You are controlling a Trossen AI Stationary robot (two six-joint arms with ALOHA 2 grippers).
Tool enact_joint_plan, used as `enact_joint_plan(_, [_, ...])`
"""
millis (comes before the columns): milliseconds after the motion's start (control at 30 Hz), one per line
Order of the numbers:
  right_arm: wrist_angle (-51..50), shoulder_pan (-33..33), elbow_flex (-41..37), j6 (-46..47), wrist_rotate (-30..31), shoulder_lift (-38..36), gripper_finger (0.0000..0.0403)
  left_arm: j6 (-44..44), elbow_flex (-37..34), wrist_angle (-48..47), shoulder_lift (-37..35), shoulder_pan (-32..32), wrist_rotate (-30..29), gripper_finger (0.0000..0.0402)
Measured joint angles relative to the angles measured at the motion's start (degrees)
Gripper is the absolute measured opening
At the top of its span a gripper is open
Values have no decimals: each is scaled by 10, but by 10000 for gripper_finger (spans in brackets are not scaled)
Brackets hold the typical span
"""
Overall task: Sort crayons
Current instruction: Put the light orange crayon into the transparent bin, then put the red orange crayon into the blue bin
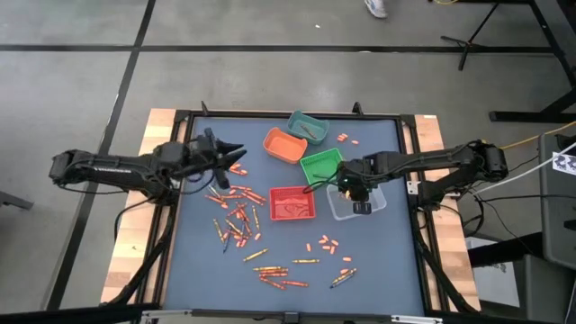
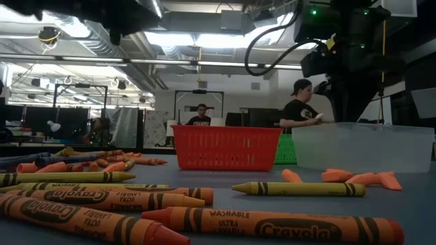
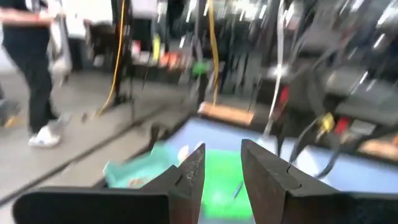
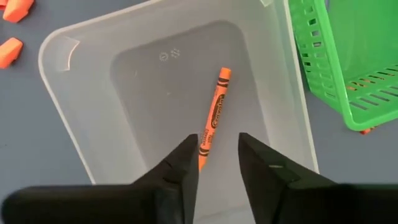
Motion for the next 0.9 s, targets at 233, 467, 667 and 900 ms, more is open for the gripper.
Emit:
enact_joint_plan(233, [1, 0, 0, 0, 4, 0, 129, -14, 88, -225, 70, 62, 65, 91])
enact_joint_plan(467, [1, 0, 0, 0, 4, 0, 127, -13, 93, -368, 127, 129, 119, 91])
enact_joint_plan(667, [1, 0, 0, 0, 4, 0, 127, 38, 93, -402, 190, 174, 152, 91])
enact_joint_plan(900, [1, 0, 0, 0, 4, 0, 127, 102, 93, -401, 287, 194, 184, 90])
